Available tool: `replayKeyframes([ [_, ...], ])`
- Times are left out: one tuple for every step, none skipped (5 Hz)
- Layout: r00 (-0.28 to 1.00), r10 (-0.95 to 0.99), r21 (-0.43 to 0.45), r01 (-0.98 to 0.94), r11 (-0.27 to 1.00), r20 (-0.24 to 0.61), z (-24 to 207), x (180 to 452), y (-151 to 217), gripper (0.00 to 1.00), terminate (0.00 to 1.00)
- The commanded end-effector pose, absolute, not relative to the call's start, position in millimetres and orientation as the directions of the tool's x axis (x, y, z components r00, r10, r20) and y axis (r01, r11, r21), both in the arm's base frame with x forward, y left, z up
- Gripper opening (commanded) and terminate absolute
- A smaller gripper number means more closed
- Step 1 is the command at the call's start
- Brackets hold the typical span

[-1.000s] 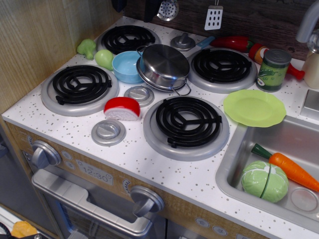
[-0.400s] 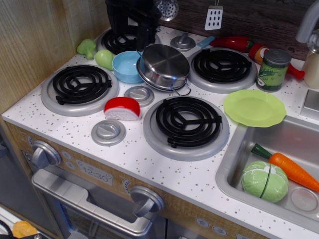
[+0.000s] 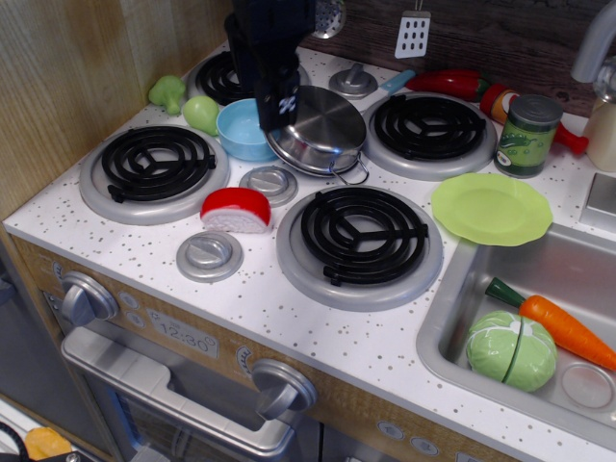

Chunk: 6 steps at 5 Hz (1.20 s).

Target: Put sushi on plate

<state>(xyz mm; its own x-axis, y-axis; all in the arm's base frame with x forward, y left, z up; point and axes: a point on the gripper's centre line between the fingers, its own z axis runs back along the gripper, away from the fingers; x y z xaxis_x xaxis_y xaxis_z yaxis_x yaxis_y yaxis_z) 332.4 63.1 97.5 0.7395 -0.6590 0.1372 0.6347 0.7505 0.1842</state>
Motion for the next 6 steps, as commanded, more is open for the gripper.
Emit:
replayKeyframes([
  [0.579, -0.779, 0.226, 0.747, 0.625, 0.241, 89, 323, 64, 1.0, 0.0],
  [0.544, -0.785, 0.208, 0.766, 0.609, 0.297, 69, 321, 75, 1.0, 0.0],
  [0.534, -0.776, 0.21, 0.761, 0.614, 0.335, 48, 321, 84, 1.0, 0.0],
  [0.539, -0.753, 0.167, 0.76, 0.628, 0.377, 32, 322, 88, 1.0, 0.0],
  [0.551, -0.738, 0.158, 0.75, 0.643, 0.389, 27, 319, 87, 1.0, 0.0],
  [0.569, -0.725, 0.151, 0.737, 0.659, 0.389, 28, 314, 85, 1.0, 0.0],
])
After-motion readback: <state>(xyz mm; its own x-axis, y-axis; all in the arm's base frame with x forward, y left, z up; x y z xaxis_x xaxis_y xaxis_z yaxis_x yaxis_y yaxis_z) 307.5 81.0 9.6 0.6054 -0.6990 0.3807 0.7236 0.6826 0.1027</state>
